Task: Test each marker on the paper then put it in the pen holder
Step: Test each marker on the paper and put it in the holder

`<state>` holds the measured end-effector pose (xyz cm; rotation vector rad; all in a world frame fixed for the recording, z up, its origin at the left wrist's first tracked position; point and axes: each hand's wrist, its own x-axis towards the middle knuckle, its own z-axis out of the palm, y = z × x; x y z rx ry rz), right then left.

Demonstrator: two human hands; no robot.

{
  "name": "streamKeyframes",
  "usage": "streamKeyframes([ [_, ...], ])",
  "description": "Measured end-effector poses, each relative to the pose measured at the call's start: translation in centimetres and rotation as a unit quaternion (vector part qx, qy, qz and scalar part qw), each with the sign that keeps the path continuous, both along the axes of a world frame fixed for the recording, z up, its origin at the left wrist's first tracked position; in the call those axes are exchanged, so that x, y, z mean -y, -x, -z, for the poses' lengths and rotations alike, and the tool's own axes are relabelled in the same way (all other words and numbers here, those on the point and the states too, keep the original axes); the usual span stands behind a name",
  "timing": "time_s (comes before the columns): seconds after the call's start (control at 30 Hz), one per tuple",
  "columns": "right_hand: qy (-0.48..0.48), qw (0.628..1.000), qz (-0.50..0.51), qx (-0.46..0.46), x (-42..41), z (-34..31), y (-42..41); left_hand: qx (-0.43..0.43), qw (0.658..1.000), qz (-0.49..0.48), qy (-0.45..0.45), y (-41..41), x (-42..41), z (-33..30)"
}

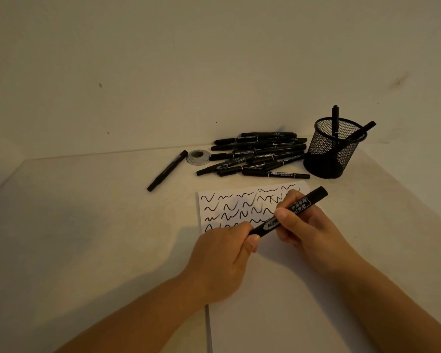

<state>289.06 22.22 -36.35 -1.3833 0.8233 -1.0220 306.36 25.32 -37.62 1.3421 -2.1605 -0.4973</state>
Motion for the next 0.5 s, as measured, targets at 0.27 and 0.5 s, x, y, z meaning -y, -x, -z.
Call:
streamKeyframes([
  [0.27,0.002,1.000,0.012,-0.017,0.15,0.04,-0.12,-0.012,1.000,-0.006,-0.003,0.17,0.28,0.20],
  [0.5,0.029,0.991,0.078,-0.102,0.43,-0.66,-0.37,-0.037,0.999,-0.014,0.004,0.33,0.67,0.14],
])
